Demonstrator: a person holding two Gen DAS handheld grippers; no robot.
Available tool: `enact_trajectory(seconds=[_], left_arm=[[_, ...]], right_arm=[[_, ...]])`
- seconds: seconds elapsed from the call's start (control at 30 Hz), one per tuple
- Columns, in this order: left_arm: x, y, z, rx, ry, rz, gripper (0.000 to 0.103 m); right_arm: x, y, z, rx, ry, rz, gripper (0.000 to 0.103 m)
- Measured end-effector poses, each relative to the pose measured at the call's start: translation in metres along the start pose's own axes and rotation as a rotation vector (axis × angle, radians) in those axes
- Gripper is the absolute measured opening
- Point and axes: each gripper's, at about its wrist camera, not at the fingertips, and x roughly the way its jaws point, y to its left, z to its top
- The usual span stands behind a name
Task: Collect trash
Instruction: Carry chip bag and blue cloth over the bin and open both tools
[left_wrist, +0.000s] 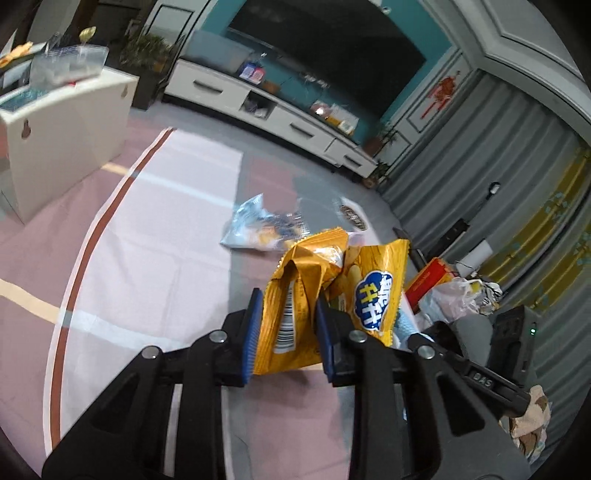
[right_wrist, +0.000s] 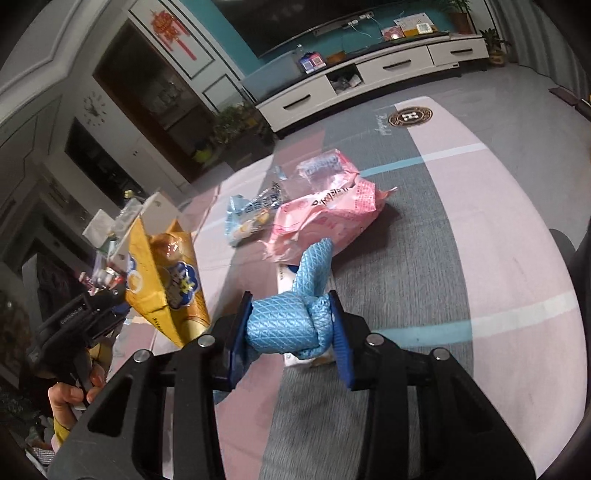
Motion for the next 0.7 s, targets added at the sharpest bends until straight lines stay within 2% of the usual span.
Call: enact_trajectory(seconds=[0.27, 0.5, 0.7], left_arm=[[0.003, -0.050, -0.013, 0.098, 0.016, -0.056, 0.029], [0.022, -0.094, -0.029, 0.166, 0.057, -0.089, 0.029], [0.040, -0.134, -0.042, 0.203, 0.085, -0.113, 0.029]], right_arm=[[-0.036, -0.004, -0.006, -0.022, -0.064, -0.042, 0.040], [-0.071, -0.025, -0.009, -0.047, -0.118, -0.133, 0.040], [-0.101, -0.057, -0.009, -0.009, -0.164, -0.216, 0.040]])
